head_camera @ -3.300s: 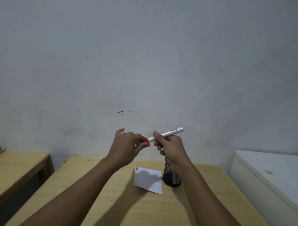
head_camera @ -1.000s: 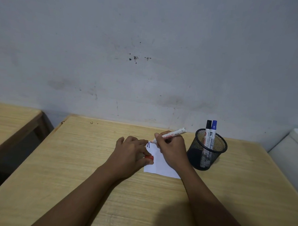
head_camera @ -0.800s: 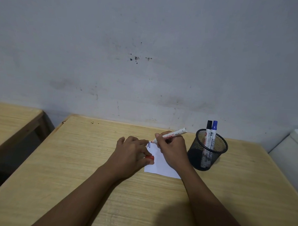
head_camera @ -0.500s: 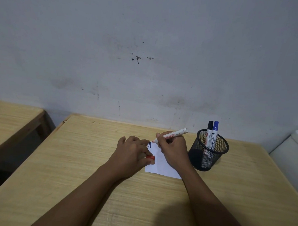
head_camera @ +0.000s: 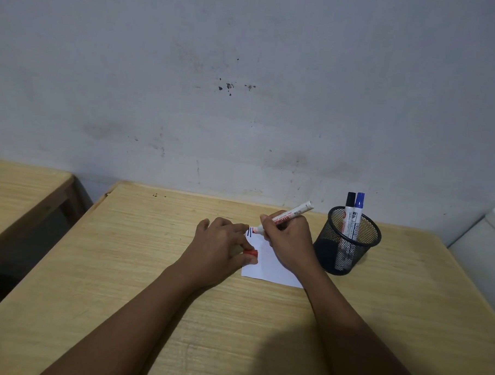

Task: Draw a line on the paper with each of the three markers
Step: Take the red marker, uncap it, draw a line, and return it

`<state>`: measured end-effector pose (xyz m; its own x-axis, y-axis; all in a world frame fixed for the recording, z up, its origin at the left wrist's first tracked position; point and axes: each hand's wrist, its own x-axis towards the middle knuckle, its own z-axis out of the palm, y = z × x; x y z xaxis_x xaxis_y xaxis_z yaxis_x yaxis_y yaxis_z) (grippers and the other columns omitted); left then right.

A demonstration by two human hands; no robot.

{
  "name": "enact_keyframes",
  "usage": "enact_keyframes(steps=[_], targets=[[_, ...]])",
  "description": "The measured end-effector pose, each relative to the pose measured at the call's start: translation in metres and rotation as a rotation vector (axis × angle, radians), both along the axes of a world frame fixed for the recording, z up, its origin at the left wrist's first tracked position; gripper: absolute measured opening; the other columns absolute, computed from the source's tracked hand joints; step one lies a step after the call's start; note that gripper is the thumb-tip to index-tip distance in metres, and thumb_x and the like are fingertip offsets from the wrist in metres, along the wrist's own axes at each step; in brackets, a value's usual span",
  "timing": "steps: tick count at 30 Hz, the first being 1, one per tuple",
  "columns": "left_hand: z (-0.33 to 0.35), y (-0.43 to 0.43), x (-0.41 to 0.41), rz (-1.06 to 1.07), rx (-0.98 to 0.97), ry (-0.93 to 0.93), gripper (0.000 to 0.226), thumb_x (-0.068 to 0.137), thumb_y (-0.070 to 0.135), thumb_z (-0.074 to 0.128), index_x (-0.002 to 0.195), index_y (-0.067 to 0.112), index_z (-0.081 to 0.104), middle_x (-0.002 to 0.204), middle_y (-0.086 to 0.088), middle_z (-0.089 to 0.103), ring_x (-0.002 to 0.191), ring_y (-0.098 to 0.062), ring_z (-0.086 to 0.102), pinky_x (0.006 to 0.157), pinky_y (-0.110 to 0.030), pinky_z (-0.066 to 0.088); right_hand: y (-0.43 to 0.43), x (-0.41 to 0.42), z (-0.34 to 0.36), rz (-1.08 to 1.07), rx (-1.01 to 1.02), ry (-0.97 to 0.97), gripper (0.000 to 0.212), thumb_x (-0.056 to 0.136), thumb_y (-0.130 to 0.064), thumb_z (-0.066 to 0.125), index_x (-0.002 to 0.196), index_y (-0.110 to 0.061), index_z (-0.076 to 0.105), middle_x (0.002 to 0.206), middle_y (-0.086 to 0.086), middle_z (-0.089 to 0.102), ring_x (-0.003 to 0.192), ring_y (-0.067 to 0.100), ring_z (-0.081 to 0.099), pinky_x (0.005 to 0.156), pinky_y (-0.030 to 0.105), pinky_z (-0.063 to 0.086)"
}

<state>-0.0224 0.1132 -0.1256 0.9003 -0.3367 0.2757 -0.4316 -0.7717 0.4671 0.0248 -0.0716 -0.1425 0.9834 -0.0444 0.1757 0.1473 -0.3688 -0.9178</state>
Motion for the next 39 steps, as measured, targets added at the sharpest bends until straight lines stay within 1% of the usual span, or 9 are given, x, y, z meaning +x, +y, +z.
enact_keyframes(steps=[3,8,13,18,23,31,35,37,39], targets=[[0.000,0.000,0.000,-0.001,0.000,-0.006,0.024,0.081,0.053,0.065,0.095,0.037,0.075,0.138,0.012,0.056,0.123,-0.015,0.044,0.105,-0.052,0.028,0.000,0.000,0.000,-0.005,0.004,0.004,0.021,0.093,-0.032,0.071,0.075,-0.021,0.073,0.068,-0.011,0.074,0.069,0.008,0.074,0.058,0.023,0.059],[-0.002,0.000,0.001,-0.004,-0.006,-0.021,0.024,0.081,0.053,0.065,0.094,0.036,0.075,0.135,0.013,0.058,0.121,-0.016,0.045,0.104,-0.053,0.029,-0.001,0.001,-0.002,-0.006,-0.014,0.015,0.022,0.092,-0.031,0.072,0.074,-0.018,0.073,0.067,-0.010,0.074,0.069,0.013,0.074,0.061,0.033,0.062],[-0.003,0.001,0.002,-0.022,-0.025,-0.036,0.026,0.080,0.053,0.066,0.094,0.032,0.075,0.130,0.016,0.061,0.117,-0.016,0.046,0.103,-0.052,0.029,-0.001,-0.001,0.001,0.000,-0.014,0.004,0.023,0.091,-0.029,0.072,0.071,-0.019,0.071,0.065,-0.010,0.074,0.066,0.011,0.074,0.055,0.021,0.059],[-0.004,0.002,0.003,-0.025,-0.025,-0.041,0.027,0.080,0.054,0.065,0.094,0.032,0.075,0.130,0.015,0.061,0.118,-0.017,0.046,0.102,-0.053,0.030,-0.001,-0.001,0.001,-0.009,-0.064,0.020,0.021,0.091,-0.030,0.073,0.072,-0.021,0.071,0.069,-0.009,0.073,0.069,0.014,0.072,0.057,0.029,0.060],[-0.005,0.002,0.004,-0.026,-0.016,-0.043,0.029,0.081,0.055,0.063,0.095,0.032,0.075,0.130,0.015,0.061,0.117,-0.015,0.046,0.103,-0.053,0.030,-0.001,-0.002,0.003,0.002,-0.052,0.022,0.020,0.091,-0.029,0.073,0.073,-0.020,0.071,0.068,-0.010,0.073,0.066,0.011,0.072,0.054,0.023,0.058],[-0.007,0.001,0.004,-0.018,0.010,-0.045,0.029,0.080,0.057,0.062,0.095,0.036,0.074,0.135,0.013,0.059,0.120,-0.016,0.046,0.103,-0.053,0.031,-0.004,-0.010,0.016,0.024,0.224,0.022,0.017,0.093,-0.017,0.073,0.079,-0.008,0.072,0.060,-0.002,0.072,0.052,0.007,0.066,0.048,0.022,0.051],[-0.003,0.000,0.001,-0.025,0.031,-0.070,0.027,0.082,0.056,0.061,0.095,0.036,0.073,0.132,0.011,0.061,0.118,-0.018,0.050,0.098,-0.049,0.035,-0.001,-0.020,0.039,0.055,0.272,-0.010,0.016,0.092,-0.022,0.074,0.078,-0.014,0.072,0.060,-0.001,0.069,0.052,0.011,0.061,0.048,0.028,0.049],[0.000,0.000,-0.002,-0.019,0.039,-0.082,0.026,0.082,0.055,0.061,0.096,0.036,0.073,0.139,0.008,0.056,0.122,-0.019,0.050,0.102,-0.052,0.034,-0.003,-0.026,0.057,0.048,0.279,-0.036,0.015,0.090,-0.026,0.076,0.079,-0.016,0.073,0.061,-0.002,0.069,0.054,0.011,0.061,0.049,0.033,0.051],[0.008,-0.002,-0.007,0.018,-0.010,-0.069,0.024,0.081,0.054,0.063,0.094,0.037,0.073,0.144,0.008,0.051,0.129,-0.017,0.044,0.108,-0.057,0.027,-0.007,-0.035,0.076,0.043,0.234,-0.087,0.015,0.090,-0.028,0.075,0.081,-0.017,0.074,0.063,-0.003,0.071,0.055,0.009,0.064,0.052,0.029,0.054]])
